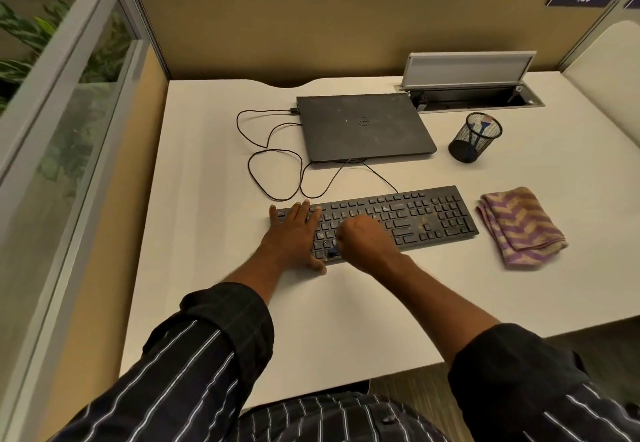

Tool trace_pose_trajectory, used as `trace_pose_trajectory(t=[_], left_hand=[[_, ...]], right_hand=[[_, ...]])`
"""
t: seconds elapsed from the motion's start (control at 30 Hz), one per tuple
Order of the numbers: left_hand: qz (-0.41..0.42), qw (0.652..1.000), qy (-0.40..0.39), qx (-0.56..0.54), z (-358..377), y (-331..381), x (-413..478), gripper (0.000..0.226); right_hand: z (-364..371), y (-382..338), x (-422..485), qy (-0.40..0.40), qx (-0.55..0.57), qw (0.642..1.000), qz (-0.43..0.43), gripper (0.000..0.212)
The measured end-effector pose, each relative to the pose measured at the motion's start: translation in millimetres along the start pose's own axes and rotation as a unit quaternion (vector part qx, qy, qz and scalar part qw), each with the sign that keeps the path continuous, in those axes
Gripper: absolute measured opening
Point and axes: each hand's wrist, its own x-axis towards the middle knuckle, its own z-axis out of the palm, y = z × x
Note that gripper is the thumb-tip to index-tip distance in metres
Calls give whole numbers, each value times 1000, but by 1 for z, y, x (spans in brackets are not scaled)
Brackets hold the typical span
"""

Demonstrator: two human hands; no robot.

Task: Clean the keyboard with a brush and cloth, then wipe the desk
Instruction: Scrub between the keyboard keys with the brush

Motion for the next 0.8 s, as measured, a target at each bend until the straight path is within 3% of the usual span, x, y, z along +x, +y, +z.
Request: trace_pose_trajectory(t=[0.17,0.33,0.63,0.8], left_hand=[[4,1000,-5,-8,-2,-2,-4,134],[8,1000,-11,-6,-4,-5,-4,133],[16,1000,-12,-4,-2,-6,-2,136],[17,1000,-4,5,-2,-8,0,136]], right_hand=[[1,-7,7,23,-2,998,-59,17],[1,-10,-2,-33,-52,996,-70,16],[-2,-2,0,-18,-4,996,-84,10],[-1,13,-10,-31,-23,999,-33,8]])
